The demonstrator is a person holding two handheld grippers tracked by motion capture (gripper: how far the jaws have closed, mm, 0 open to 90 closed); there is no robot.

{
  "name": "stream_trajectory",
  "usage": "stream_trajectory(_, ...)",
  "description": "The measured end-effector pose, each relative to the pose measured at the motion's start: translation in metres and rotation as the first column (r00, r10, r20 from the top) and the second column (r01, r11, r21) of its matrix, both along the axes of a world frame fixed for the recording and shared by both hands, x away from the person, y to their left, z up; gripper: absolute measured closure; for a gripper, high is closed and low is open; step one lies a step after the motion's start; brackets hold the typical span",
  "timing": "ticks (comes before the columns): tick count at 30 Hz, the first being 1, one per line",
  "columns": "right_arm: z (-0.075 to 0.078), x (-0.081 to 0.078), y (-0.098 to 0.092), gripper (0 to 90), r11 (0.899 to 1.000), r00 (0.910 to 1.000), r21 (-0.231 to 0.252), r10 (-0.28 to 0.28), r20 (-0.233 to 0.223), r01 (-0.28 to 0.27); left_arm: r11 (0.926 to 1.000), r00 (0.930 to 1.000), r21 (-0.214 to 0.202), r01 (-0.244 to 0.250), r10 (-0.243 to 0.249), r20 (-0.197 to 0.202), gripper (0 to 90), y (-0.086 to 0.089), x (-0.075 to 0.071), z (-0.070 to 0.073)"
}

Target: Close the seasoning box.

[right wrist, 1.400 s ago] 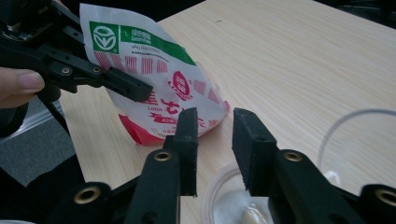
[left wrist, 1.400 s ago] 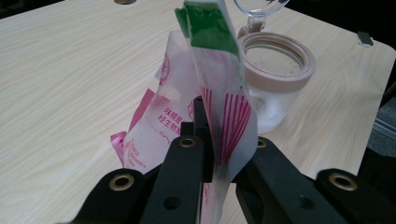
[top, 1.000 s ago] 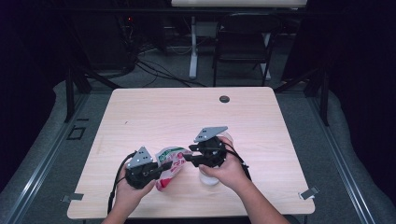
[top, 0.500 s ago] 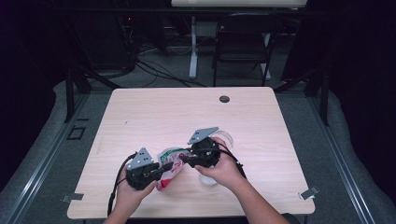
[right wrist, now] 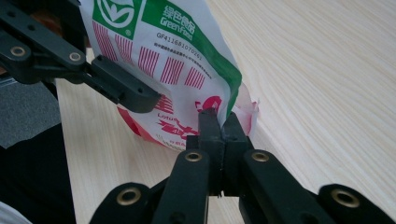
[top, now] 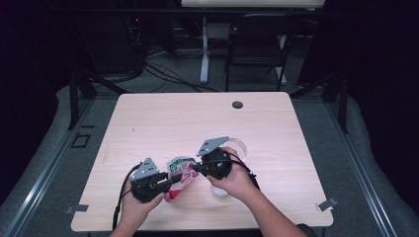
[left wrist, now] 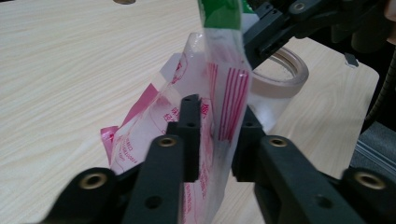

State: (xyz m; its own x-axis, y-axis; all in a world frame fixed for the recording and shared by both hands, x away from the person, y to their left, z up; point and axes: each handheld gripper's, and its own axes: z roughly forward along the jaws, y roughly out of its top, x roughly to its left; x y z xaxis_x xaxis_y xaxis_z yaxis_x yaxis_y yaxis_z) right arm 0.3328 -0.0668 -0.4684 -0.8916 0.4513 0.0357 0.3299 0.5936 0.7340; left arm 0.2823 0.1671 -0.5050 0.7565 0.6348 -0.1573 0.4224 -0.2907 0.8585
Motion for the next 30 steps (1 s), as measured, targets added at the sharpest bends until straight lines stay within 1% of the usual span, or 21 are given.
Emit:
stream_trajectory(1,0.0,-0.001,0.0,90.0,1.0,1.0,0.001,0.0,0.002,0.0,0.9999,1.0,-0.013,-0.002,0.002,-0.005,72.2,0.0,0.0,-0.002)
stream_trajectory(3,0.001,-0.002,0.001,90.0,1.0,0.9999,0.007,0.003,0.01,-0.003,0.9998,1.0,-0.019,-0.002,0.002,-0.004,66.9,0.001,0.0,-0.004)
stream_trajectory(5,0.002,-0.004,0.001,90.0,1.0,0.9999,-0.001,0.006,0.014,-0.006,0.9998,0.9999,-0.013,-0.012,0.012,0.0,59.7,0.001,0.0,-0.007)
stream_trajectory(6,0.001,-0.005,0.001,90.0,1.0,0.9999,0.006,-0.003,0.015,0.002,0.9998,0.9998,-0.001,-0.018,0.018,0.003,55.9,0.001,0.001,-0.009)
stream_trajectory(7,0.001,-0.005,0.001,90.0,1.0,0.9999,0.003,-0.001,0.016,0.001,0.9995,0.9996,0.009,-0.029,0.029,-0.003,52.9,0.0,0.001,-0.012)
stream_trajectory(8,0.001,-0.006,0.001,90.0,1.0,0.9999,0.004,-0.003,0.017,0.003,0.9991,0.9995,0.029,-0.032,0.032,-0.003,48.9,0.0,0.002,-0.014)
stream_trajectory(10,0.001,-0.006,0.0,90.0,1.0,0.9999,0.0,-0.002,0.017,0.002,0.9978,0.9992,0.052,-0.04,0.041,-0.006,45.1,-0.003,0.002,-0.02)
stream_trajectory(11,0.001,-0.006,0.0,90.0,1.0,0.9998,0.001,-0.004,0.02,0.004,0.9968,0.9988,0.065,-0.047,0.048,-0.013,42.5,-0.005,0.001,-0.022)
stream_trajectory(12,0.001,-0.006,0.0,90.0,1.0,0.9998,0.004,-0.005,0.02,0.005,0.9962,0.9987,0.075,-0.046,0.047,-0.017,42.4,-0.007,0.001,-0.025)
stream_trajectory(14,0.0,-0.006,0.0,90.0,1.0,0.9998,0.012,-0.01,0.018,0.01,0.994,0.9986,0.096,-0.052,0.053,-0.003,42.4,-0.01,0.0,-0.029)
stream_trajectory(16,0.0,-0.007,-0.001,90.0,1.0,0.9999,0.013,-0.01,0.013,0.01,0.9919,0.9982,0.112,-0.06,0.06,-0.004,41.3,-0.013,-0.001,-0.034)
stream_trajectory(17,0.0,-0.007,-0.001,90.0,1.0,0.9998,0.015,-0.01,0.014,0.01,0.9906,0.9977,0.119,-0.067,0.066,0.01,40.4,-0.014,-0.001,-0.036)
stream_trajectory(18,0.0,-0.007,-0.002,90.0,1.0,0.9998,0.014,-0.009,0.016,0.009,0.9899,0.9973,0.122,-0.072,0.07,0.022,40.0,-0.014,-0.001,-0.037)
stream_trajectory(20,-0.001,-0.007,-0.003,90.0,1.0,0.9999,0.019,-0.014,0.01,0.013,0.99,0.9968,0.118,-0.078,0.075,0.029,40.1,-0.013,-0.001,-0.04)
stream_trajectory(22,-0.001,-0.007,-0.003,90.0,1.0,0.9999,0.02,-0.012,0.008,0.012,0.9904,0.9958,0.104,-0.091,0.089,0.021,39.7,-0.01,0.0,-0.043)
stream_trajectory(24,-0.001,-0.007,-0.004,90.0,1.0,0.9999,0.026,-0.013,0.007,0.013,0.9887,0.9934,0.098,-0.113,0.115,-0.006,35.6,-0.009,0.002,-0.047)
stream_trajectory(25,-0.001,-0.008,-0.004,90.0,1.0,0.9999,0.023,-0.011,0.007,0.01,0.987,0.9922,0.106,-0.121,0.124,-0.015,33.8,-0.008,0.003,-0.05)
stream_trajectory(28,-0.001,-0.008,-0.004,90.0,0.999,0.9999,0.032,-0.014,0.005,0.014,0.9802,0.9896,0.14,-0.14,0.143,-0.015,30.1,-0.009,0.005,-0.057)
stream_trajectory(30,-0.001,-0.008,-0.004,90.0,0.999,0.9999,0.033,-0.014,0.005,0.013,0.9803,0.9894,0.139,-0.14,0.144,-0.018,27.8,-0.009,0.007,-0.059)
